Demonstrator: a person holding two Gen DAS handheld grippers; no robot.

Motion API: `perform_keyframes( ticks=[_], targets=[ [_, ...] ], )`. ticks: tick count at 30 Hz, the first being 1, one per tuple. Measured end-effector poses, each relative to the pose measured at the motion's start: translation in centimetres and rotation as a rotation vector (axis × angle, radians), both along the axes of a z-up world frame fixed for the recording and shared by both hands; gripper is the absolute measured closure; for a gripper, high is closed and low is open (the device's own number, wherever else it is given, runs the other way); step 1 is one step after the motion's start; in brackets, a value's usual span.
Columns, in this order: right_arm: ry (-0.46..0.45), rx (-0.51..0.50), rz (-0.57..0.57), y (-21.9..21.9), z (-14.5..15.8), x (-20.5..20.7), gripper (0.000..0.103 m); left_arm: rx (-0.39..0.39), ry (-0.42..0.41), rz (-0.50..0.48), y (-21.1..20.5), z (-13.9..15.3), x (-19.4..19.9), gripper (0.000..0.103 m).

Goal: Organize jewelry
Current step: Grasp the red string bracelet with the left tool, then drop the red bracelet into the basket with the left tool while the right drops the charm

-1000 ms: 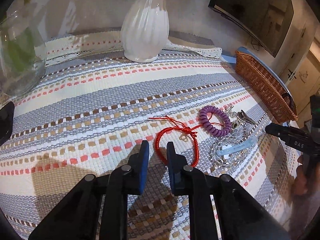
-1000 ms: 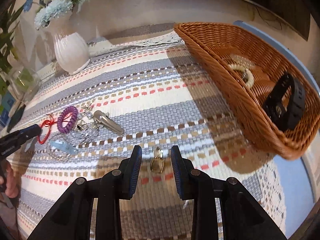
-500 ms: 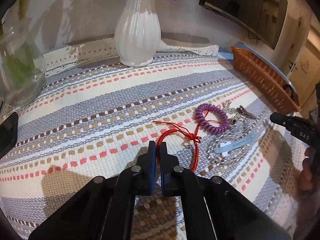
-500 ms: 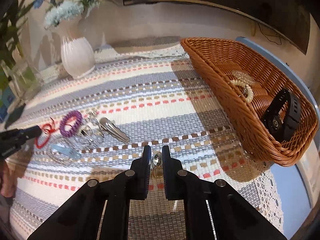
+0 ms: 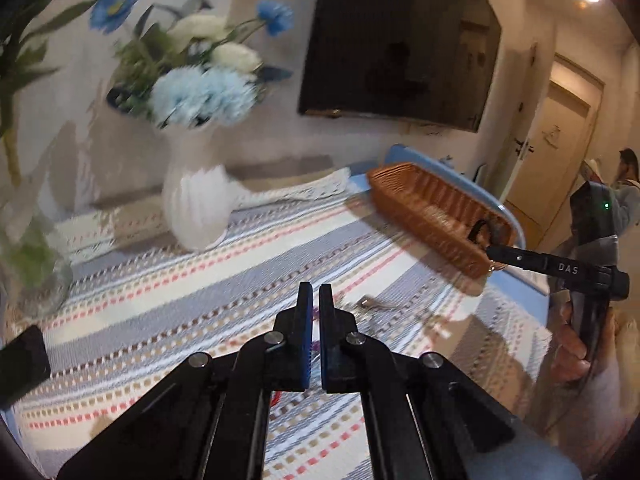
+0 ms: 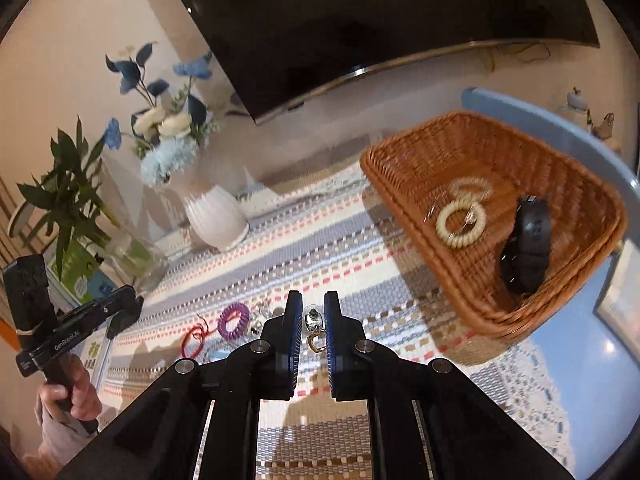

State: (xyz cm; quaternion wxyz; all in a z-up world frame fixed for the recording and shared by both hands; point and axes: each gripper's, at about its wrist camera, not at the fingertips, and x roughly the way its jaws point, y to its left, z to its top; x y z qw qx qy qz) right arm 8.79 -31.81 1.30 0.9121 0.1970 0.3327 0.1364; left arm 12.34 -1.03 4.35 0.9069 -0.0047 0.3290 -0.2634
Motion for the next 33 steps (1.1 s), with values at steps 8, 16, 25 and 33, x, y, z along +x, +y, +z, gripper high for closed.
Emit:
perform_keyframes(
  ticks=[8,16,25,33],
  targets=[
    [-0.049,-0.015,-0.036,-2.1,1.8,-2.2,0.092,0.023,0.109,0.046,1.8,-1.5,1.5,0.076],
    [0.024,0.013,-0.022,-2.1,-0.8,-1.6,0.092,0.082,0.341,0.138,5.2,-11.3,3.4,0.053],
    [0.067,0.020,-0.011,-1.2,-2.7,-0.6,0.092,0.243,0.225,0.117,1.4,-11.9,4.1,0.102],
    [0.021,0.030,-0.003,-1.6,-0.8,-1.3,0.092,0.167,0.126,0.048,0.2,-6.8,2.4,0.102]
  ],
)
